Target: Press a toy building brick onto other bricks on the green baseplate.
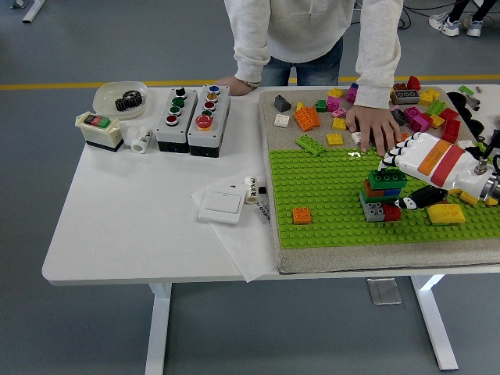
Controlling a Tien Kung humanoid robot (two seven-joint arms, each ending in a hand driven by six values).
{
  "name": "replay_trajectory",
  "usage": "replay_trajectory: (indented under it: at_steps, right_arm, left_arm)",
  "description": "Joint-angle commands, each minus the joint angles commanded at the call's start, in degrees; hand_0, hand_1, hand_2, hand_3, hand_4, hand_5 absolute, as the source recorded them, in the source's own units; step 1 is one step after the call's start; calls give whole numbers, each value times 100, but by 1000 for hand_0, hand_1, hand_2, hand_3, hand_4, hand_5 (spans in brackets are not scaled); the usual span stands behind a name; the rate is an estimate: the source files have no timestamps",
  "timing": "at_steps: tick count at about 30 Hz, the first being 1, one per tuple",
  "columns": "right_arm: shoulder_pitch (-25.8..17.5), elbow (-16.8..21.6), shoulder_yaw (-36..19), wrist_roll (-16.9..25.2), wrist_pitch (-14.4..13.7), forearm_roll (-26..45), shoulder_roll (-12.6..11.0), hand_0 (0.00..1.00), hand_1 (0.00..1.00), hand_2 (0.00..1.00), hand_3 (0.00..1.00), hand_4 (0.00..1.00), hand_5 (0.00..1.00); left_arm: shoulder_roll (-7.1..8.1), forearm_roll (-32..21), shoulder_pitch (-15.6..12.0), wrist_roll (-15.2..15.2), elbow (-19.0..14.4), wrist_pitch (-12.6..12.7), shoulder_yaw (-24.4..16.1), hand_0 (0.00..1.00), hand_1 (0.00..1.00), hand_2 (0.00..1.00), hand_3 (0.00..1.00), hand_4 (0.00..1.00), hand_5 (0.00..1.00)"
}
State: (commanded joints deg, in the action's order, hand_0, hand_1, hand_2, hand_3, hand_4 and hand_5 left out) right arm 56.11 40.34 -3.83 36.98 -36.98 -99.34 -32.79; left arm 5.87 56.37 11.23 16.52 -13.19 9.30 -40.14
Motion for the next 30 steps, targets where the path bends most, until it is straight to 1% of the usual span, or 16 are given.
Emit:
replay_trajectory:
  at_steps: [16,30]
  right_arm:
    - [-43,17,8,0,0,-38,28,390,532,580,567,849,472]
    - [-113,-53,38,0,0,-47,79,390,531,578,566,846,471]
  left_arm:
    - [6,-5,9,4,-2,-3,8,715,749,752,613,676,602]
    - [1,62,-15,30,-11,-9,-24,715,750,752,613,676,602]
